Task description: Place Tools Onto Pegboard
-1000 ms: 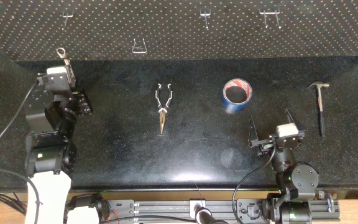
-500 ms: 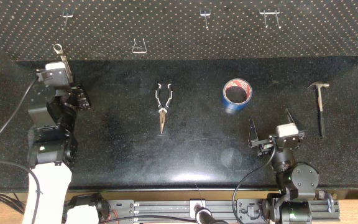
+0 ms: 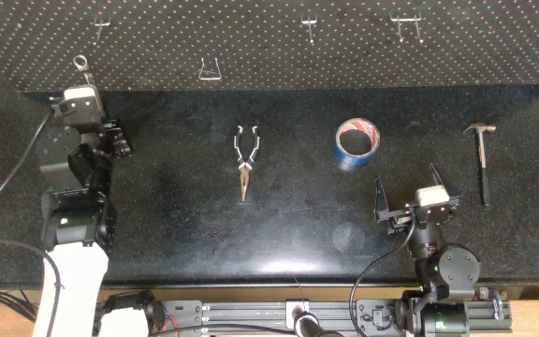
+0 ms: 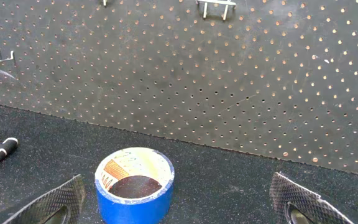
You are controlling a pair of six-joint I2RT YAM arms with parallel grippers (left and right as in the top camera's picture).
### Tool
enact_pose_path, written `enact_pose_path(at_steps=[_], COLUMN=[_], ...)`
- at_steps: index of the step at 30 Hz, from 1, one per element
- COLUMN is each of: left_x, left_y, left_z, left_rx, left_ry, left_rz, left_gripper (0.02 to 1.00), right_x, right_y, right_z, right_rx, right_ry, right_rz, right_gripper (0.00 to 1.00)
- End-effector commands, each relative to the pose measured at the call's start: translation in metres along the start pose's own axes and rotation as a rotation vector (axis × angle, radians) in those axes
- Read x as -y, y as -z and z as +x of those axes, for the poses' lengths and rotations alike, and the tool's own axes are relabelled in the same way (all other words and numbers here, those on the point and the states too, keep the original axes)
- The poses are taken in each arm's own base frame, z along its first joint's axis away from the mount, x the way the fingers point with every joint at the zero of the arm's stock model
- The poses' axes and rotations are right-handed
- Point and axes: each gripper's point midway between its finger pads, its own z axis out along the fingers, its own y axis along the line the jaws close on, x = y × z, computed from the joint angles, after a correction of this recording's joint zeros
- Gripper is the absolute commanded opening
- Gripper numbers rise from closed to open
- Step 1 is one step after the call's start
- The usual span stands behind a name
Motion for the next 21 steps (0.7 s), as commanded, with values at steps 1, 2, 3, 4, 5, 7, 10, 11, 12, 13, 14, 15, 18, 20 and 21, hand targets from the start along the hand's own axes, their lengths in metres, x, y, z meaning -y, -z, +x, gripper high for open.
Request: enact_pose_path(at_steps=[1, 2, 3, 4, 5, 7, 10, 11, 12, 13, 14, 15, 18, 20, 21], left_x=[-0.002, -0.002, -0.002, -0.002, -0.002, -0.002, -0.002, -0.002, -0.002, -0.002, -0.002, -0.002, -0.002, -0.002, -0.002], left_y=[-0.005, -0.007, -0.008, -0.009, -0.011, -0.013, -0.012, -0.011, -0.01, -0.008, -0.007, -0.004, 0.001, 0.003, 0.003], left_z=[-0.001, 0.0, 0.0, 0.001, 0.002, 0.001, 0.0, -0.002, -0.002, -0.002, -0.002, -0.003, -0.007, -0.01, -0.01], left_rx=[-0.004, -0.007, -0.008, -0.01, -0.011, -0.007, -0.002, 0.002, 0.003, 0.003, 0.002, 0.001, 0.014, 0.024, 0.025], left_ry=[-0.014, -0.014, -0.014, -0.014, -0.014, -0.014, -0.013, -0.014, -0.014, -0.014, -0.013, -0.013, -0.008, 0.022, 0.03], left_rz=[-0.017, -0.017, -0.016, -0.016, -0.016, -0.016, -0.017, -0.017, -0.017, -0.017, -0.016, -0.015, -0.017, -0.016, -0.016], left_gripper=[0.029, 0.029, 0.029, 0.029, 0.029, 0.029, 0.029, 0.029, 0.029, 0.029, 0.029, 0.029, 0.029, 0.027, 0.027], right_x=[-0.002, -0.002, -0.002, -0.002, -0.002, -0.002, -0.002, -0.002, -0.002, -0.002, -0.002, -0.002, -0.002, -0.002, -0.002], right_y=[0.0, 0.0, 0.0, 0.0, 0.0, 0.0, 0.0, 0.0, 0.0, 0.0, 0.0, 0.0, 0.0, 0.0, 0.0], right_z=[0.001, 0.001, 0.001, 0.001, 0.001, 0.001, 0.001, 0.001, 0.001, 0.001, 0.001, 0.001, 0.001, 0.001, 0.001], right_rx=[0.003, 0.003, 0.003, 0.003, 0.003, 0.003, 0.003, 0.003, 0.003, 0.003, 0.003, 0.003, 0.003, 0.003, 0.003], right_ry=[0.015, 0.015, 0.015, 0.015, 0.015, 0.015, 0.015, 0.015, 0.015, 0.015, 0.015, 0.015, 0.015, 0.015, 0.015], right_rz=[-0.005, -0.005, -0.005, -0.005, -0.005, -0.005, -0.005, -0.005, -0.005, -0.005, -0.005, -0.005, -0.005, -0.005, -0.005], right_gripper=[0.976, 0.976, 0.976, 0.976, 0.976, 0.976, 0.976, 0.976, 0.976, 0.976, 0.976, 0.974, 0.976, 0.976, 0.976])
